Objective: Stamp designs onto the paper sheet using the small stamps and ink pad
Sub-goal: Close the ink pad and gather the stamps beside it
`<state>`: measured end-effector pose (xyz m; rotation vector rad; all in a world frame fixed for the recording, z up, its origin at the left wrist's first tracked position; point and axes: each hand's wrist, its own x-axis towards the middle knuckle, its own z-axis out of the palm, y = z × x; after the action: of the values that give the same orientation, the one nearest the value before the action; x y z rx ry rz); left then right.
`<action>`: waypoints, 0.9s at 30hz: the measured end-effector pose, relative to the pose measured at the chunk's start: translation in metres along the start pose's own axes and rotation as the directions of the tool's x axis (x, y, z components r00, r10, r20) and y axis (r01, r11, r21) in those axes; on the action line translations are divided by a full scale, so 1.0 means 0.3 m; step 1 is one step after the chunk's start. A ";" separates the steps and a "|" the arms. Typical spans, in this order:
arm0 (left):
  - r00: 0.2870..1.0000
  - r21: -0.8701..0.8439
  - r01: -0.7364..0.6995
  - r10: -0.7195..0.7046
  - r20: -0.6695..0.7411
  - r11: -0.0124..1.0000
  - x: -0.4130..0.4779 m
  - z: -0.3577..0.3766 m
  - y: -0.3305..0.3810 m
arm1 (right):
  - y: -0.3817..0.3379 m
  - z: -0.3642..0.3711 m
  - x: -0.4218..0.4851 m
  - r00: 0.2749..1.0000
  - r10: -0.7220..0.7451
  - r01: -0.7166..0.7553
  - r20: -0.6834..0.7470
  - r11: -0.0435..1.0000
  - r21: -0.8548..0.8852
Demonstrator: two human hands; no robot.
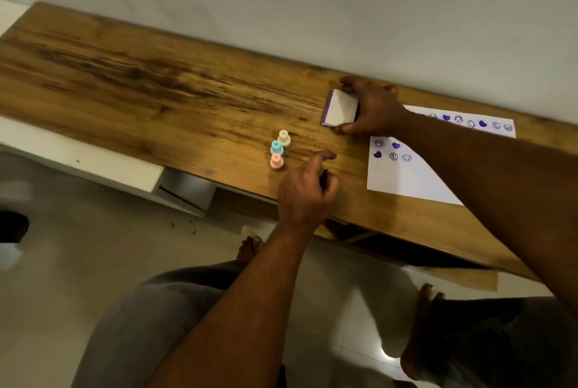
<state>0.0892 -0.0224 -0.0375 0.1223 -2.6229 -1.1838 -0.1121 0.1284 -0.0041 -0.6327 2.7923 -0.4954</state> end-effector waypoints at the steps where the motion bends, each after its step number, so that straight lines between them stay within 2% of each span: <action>1: 1.000 0.014 -0.009 0.009 0.012 1.000 0.000 0.009 0.001 | 0.008 -0.007 0.016 1.000 -0.014 0.014 0.006 1.000 0.007; 10: 0.999 0.089 -0.032 0.030 0.032 0.995 0.003 0.037 0.013 | 0.056 -0.021 0.104 0.996 -0.071 0.072 0.050 0.997 -0.008; 19: 1.000 0.076 -0.022 0.021 0.015 0.997 0.001 0.035 0.012 | 0.058 0.000 0.085 0.999 -0.046 0.047 -0.025 0.998 0.047; 27: 0.999 0.084 -0.032 0.031 0.012 0.996 0.000 0.036 0.017 | 0.051 -0.006 0.070 0.999 -0.042 0.043 -0.024 0.997 0.061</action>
<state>0.0864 -0.0112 -0.0406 0.0903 -2.6749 -1.0665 -0.1368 0.1323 -0.0113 -0.6784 2.7775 -0.5985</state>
